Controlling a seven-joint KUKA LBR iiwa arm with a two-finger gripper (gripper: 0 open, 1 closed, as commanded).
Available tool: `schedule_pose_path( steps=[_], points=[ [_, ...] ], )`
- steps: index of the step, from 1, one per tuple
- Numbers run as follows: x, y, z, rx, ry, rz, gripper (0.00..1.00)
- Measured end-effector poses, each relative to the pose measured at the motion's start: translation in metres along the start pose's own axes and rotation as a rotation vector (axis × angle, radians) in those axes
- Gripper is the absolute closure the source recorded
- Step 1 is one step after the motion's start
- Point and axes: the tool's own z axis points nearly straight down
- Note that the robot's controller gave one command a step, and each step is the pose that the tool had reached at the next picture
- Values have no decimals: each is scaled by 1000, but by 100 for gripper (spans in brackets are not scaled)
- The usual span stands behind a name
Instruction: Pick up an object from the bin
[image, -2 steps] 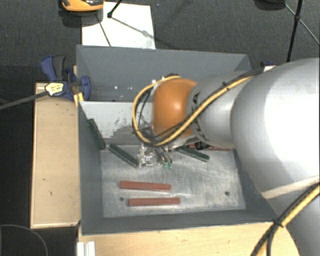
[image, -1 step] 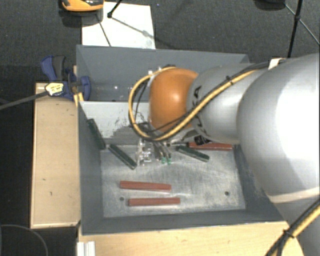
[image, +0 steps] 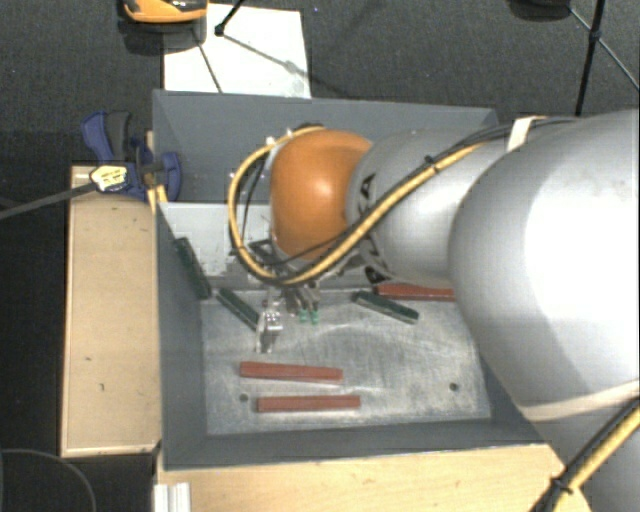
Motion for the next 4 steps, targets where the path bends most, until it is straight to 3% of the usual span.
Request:
schedule_pose_path(
  steps=[1, 2, 3, 4],
  points=[
    [0, 0, 0, 0, 0, 0, 0],
    [-6, -6, 43, 0, -4, 192, 100],
    [-6, -6, 43, 0, -4, 191, 100],
    [14, 21, -160, -3, -5, 223, 100]
  ],
)
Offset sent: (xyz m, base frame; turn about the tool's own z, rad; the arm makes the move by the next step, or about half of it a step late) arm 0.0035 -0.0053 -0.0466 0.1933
